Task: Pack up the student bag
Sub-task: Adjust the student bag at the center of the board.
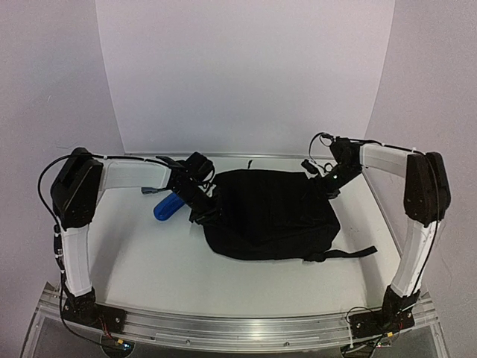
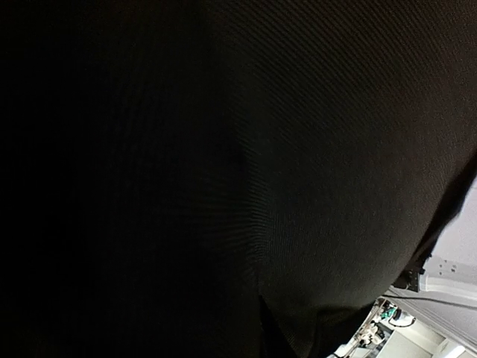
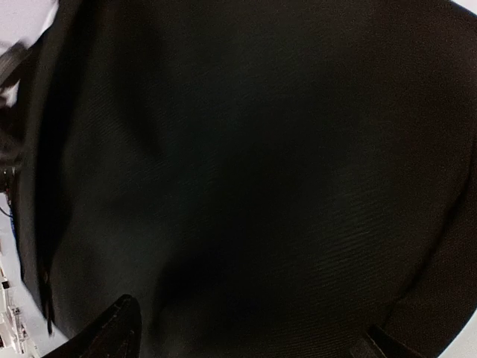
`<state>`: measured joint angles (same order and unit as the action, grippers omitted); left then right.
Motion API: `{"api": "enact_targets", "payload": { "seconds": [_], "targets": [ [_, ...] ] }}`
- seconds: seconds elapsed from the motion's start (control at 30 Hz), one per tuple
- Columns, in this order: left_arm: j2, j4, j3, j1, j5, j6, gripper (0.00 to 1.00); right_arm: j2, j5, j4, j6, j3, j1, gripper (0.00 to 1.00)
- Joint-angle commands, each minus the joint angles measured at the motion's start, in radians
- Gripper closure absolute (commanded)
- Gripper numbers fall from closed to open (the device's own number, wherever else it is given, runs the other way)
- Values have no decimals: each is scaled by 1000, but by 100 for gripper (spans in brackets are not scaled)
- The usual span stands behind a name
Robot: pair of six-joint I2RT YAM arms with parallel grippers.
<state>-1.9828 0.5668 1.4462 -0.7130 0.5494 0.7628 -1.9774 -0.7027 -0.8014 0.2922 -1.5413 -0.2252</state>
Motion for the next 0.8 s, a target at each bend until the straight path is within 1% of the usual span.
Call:
{"api": "enact_targets", "payload": {
  "seconds": [0.0,0.1,0.17,0.27,0.33,0.4,0.43,0.53,0.57,0.63,0.67,0.7,0.77],
  "targets": [
    [-97,24,238,105,-20,-78,84,181,-181,-91,15,190,-13,17],
    [-159,31,341,177,-10,-92,83,264,-228,-89,19,306,-42,17],
    [-209,71,447,214,-10,-123,80,304,-229,-81,19,339,-112,17],
    [-285,180,621,243,-21,-180,66,334,-208,-72,6,327,-229,17],
    [-299,226,681,250,-25,-212,58,340,-210,-75,-8,286,-246,16],
    [-271,256,688,251,-19,-228,52,343,-192,-107,3,218,-248,16],
    [-244,258,664,250,-16,-224,51,354,-186,-127,18,181,-247,17],
    [-117,200,487,243,-1,-186,48,406,-157,-115,27,123,-255,20],
    [-64,168,411,238,-1,-168,48,419,-131,-79,10,116,-267,22],
    [33,93,259,225,-2,-120,47,431,-25,19,-40,108,-306,27],
    [68,63,206,218,2,-94,47,426,18,57,-68,104,-323,28],
    [96,36,153,210,-3,-64,47,409,52,81,-102,95,-339,28],
    [141,5,75,187,-23,-31,47,349,63,101,-167,66,-364,27]
  ]
}}
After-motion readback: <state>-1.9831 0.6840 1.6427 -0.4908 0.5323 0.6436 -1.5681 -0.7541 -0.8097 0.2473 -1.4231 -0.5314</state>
